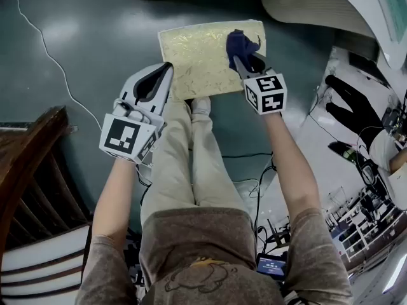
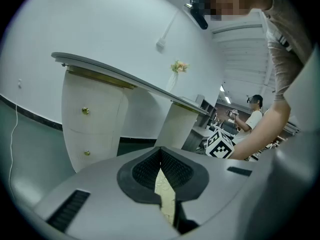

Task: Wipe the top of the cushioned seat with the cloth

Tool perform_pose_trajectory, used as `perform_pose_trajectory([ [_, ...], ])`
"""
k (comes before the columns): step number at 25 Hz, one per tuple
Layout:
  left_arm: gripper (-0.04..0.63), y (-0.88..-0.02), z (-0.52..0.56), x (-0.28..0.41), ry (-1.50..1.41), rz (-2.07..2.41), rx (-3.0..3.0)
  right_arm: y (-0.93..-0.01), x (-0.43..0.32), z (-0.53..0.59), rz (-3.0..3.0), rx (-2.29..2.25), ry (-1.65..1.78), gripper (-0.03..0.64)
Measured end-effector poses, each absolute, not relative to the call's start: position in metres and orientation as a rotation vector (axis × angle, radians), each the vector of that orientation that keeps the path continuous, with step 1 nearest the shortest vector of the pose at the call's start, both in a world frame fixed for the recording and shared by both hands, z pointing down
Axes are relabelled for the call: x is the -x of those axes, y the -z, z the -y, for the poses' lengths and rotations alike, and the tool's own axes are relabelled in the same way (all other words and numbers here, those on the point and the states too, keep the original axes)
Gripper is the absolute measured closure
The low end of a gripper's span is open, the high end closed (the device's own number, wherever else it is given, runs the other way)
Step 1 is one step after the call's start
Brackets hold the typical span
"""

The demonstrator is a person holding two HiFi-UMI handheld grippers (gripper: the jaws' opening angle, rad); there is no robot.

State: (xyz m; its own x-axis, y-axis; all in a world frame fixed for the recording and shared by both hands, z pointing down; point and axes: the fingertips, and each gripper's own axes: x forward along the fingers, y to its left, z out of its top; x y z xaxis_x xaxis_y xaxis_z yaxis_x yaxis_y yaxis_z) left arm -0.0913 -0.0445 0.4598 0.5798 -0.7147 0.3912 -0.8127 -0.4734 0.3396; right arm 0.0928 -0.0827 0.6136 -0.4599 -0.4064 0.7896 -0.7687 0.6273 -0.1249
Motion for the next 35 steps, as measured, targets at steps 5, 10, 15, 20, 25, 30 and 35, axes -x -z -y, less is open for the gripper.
perform_pose_trajectory([
  [5,0.578,-0.455,0.042,0.100,-0.247,1.254,-2.320,-0.617,-0.052,0.061,2.136,-0.875,-0.678,0.518],
  [10,0.578,-0.456,0.037,0.109,-0.254,1.274,-2.298,-0.622,-0.011,0.043,2.159,-0.833,-0.715,0.518],
  [15,0.578,-0.461,0.028,0.121,-0.247,1.293,-2.285,-0.632,0.029,0.015,2.173,-0.756,-0.740,0.518],
  [20,0.578,-0.465,0.025,0.131,-0.250,1.307,-2.270,-0.639,0.055,-0.005,2.173,-0.693,-0.743,0.518],
  [25,0.578,-0.468,0.023,0.136,-0.244,1.319,-2.252,-0.649,0.068,-0.017,2.161,-0.650,-0.738,0.518],
  [30,0.578,-0.470,0.027,0.132,-0.245,1.321,-2.246,-0.657,0.072,-0.023,2.144,-0.619,-0.744,0.518],
  [35,0.578,-0.469,0.027,0.133,-0.244,1.315,-2.247,-0.658,0.074,-0.018,2.140,-0.645,-0.744,0.520],
])
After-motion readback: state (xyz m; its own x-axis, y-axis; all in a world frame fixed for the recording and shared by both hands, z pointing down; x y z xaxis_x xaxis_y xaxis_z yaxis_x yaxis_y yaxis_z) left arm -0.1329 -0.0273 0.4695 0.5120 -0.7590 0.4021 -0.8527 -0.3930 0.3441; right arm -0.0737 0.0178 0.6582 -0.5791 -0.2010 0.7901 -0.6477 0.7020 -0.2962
